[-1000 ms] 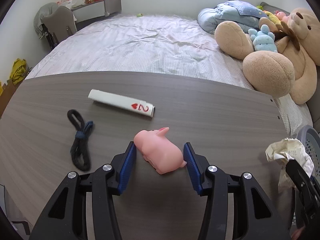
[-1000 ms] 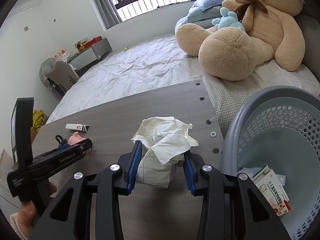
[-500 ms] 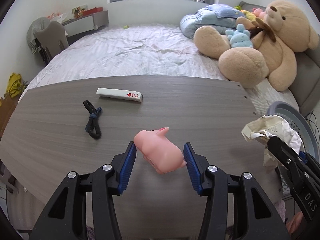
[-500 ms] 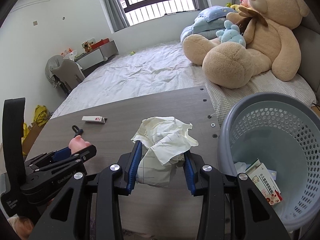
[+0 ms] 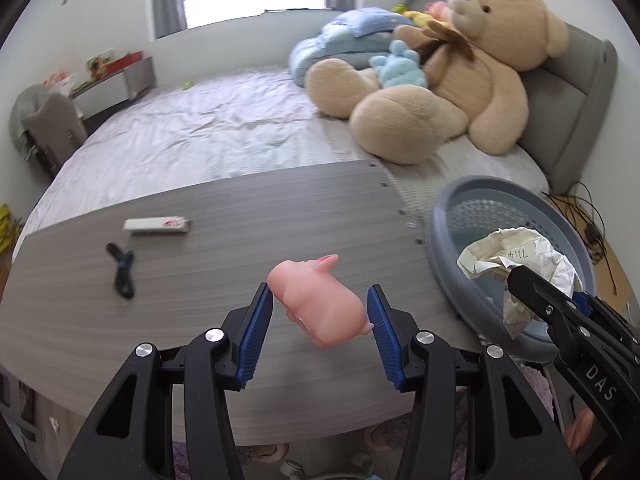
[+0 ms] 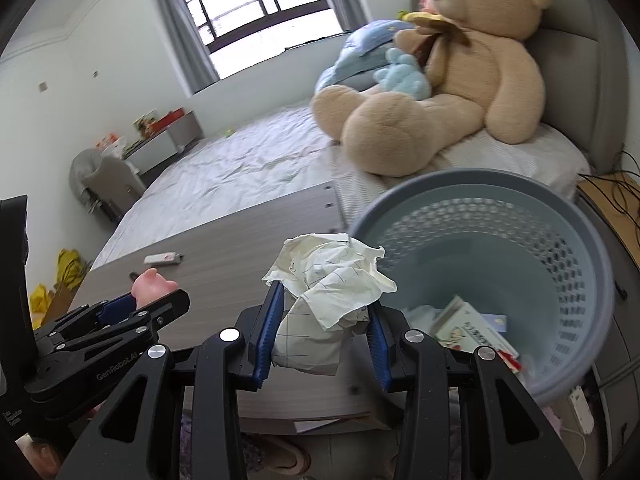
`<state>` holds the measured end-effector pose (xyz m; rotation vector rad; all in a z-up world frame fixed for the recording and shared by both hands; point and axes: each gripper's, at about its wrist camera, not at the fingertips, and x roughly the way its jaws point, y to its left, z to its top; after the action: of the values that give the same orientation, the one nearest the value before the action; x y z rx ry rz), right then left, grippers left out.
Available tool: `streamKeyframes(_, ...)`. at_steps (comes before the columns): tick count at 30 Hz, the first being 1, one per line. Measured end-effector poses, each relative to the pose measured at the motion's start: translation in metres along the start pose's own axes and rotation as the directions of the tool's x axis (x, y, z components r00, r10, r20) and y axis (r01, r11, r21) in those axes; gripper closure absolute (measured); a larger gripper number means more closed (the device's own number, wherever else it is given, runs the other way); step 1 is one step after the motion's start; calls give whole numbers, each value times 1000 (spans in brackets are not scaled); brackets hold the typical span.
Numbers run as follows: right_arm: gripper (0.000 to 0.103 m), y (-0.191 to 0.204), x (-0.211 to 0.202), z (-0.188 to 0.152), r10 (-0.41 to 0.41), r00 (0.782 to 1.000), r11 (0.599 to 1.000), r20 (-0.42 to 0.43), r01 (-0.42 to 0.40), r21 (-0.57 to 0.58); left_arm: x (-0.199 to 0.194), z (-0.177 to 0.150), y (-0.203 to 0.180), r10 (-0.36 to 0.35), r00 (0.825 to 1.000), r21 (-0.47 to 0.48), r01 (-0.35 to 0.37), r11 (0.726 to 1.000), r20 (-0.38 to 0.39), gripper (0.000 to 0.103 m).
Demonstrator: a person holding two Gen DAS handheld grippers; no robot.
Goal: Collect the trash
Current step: 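Carry the paper and pig toy toward the grey basket, then open both tools over the basket to drop the paper and pig toy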
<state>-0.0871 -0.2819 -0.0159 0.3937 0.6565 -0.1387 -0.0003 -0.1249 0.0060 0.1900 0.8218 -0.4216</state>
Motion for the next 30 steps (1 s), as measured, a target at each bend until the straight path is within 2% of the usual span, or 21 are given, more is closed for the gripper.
streamKeyframes(4,65,-41,-12,1,-79,997,995,18,78,58,7,8,-34,-52,999,68,52,996,-7,55)
streamKeyframes(8,65,-77,-22,6,-126,991,986,33,122,118,18,18,-67,-96,995,116,98,988,-19,55)
streamKeyframes(16,64,-117,-20,23,-136,990,977,35,129,173,39,42,-118,-117,993,187,121,975,-30,54)
streamKeyframes(28,62,-138,-5,35,-134,991,971,17,128,200,55,50,-134,-112,992,200,122,972,-58,53)
streamKeyframes(29,61,-139,-5,35,-136,991,970,16,130,203,56,51,-134,-111,992,202,121,972,-58,52)
streamKeyframes(30,59,-139,-5,34,-138,990,970,15,132,204,55,51,-134,-109,993,202,118,972,-55,47)
